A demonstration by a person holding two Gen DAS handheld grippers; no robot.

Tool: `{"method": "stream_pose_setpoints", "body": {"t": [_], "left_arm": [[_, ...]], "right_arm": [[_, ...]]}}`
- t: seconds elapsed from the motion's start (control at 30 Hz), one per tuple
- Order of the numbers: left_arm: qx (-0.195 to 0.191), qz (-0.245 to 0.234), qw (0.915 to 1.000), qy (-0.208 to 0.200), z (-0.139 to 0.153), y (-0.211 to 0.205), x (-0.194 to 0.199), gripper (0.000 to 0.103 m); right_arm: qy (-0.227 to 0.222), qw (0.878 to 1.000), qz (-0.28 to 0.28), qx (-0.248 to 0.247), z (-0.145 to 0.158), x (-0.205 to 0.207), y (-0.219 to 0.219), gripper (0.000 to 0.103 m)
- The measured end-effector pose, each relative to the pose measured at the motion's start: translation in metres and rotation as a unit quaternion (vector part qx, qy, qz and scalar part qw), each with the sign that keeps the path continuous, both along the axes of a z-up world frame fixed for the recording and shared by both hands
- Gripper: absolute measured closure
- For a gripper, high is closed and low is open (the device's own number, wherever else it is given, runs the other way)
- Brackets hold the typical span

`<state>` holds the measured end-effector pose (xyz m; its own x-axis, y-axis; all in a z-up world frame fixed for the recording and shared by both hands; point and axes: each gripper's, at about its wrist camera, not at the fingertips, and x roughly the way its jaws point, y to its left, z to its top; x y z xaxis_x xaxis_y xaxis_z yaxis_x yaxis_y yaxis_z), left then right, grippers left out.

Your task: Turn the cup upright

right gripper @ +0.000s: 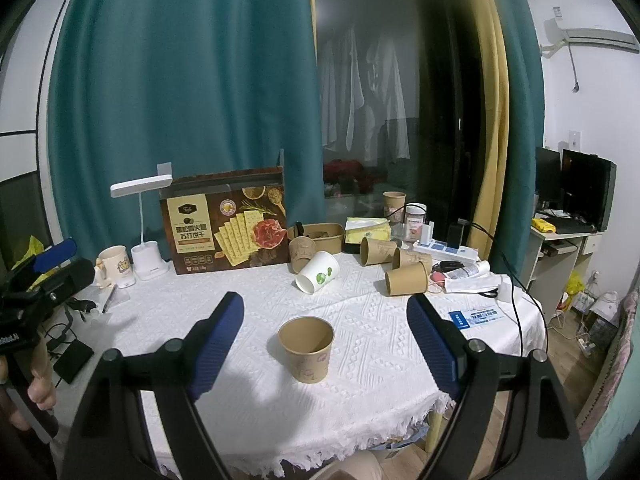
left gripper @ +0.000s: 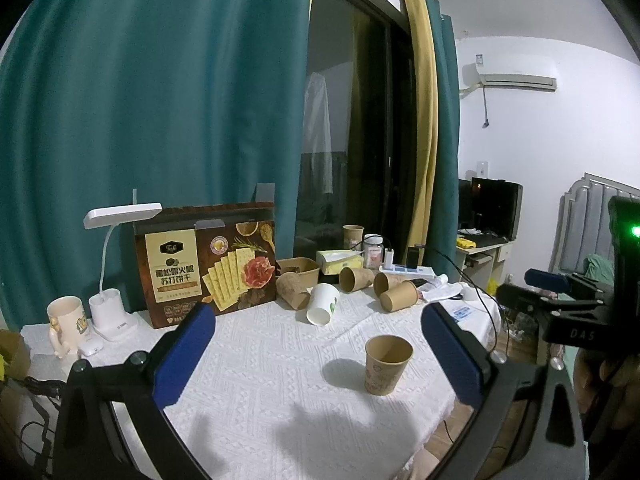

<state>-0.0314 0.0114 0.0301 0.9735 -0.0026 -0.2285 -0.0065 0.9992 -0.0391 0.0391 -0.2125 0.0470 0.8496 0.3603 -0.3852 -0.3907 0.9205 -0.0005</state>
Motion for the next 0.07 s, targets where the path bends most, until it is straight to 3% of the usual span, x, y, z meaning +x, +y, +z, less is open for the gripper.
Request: {"method": "stream_pose_setpoints", "body": {"t": [0.07], "left_arm": [[-0.002, 0.003, 1.0, -0.001, -0.0008, -0.0015, 0.002, 0.0]], "right_arm": [[0.0, 1.0, 0.001, -0.002, -0.0007, 0.0009, 0.0003, 0.021]]}}
